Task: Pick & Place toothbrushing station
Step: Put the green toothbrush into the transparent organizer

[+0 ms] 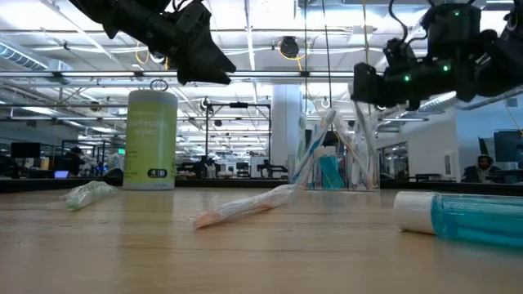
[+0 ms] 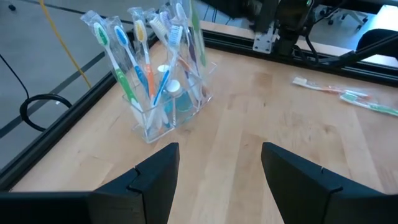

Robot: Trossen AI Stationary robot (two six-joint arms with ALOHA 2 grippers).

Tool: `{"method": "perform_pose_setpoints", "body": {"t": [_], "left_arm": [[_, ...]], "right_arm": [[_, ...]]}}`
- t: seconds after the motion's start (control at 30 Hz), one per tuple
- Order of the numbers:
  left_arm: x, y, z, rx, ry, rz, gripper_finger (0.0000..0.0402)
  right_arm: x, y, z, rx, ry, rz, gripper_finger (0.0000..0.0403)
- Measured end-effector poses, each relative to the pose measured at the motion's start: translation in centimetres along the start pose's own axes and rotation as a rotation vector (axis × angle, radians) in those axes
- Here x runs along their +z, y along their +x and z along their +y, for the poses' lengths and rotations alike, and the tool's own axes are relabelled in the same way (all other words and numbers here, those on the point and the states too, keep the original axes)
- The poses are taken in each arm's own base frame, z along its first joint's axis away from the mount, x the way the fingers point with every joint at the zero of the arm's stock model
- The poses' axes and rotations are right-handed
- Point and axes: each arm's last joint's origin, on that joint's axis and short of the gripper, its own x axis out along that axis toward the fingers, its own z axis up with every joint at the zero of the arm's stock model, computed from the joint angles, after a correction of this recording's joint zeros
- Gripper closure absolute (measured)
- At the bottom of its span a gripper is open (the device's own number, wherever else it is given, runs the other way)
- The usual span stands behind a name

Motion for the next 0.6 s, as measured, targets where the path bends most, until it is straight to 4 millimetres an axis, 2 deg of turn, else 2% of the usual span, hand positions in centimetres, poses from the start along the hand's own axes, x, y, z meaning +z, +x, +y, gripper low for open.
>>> {"method": "perform_pose_setpoints", "body": {"t": [0.27,0.47,0.6], "left_arm": [[0.1,0.0,0.0,-0.001,0.012,-0.012,0.0167],[0.1,0.0,0.0,-0.001,0.012,-0.007,0.0167],[0.0,0.0,0.0,-0.001,0.012,-0.005,0.0167]], "right_arm": [[-2.9,-1.0,-0.9,-0.008,0.043,0.104,0.0394],[-3.4,-2.5,-1.3,-0.123,0.019,0.107,0.0392],[-3.6,-3.0,-0.9,-0.063,-0.036,0.122,0.0372]]}}
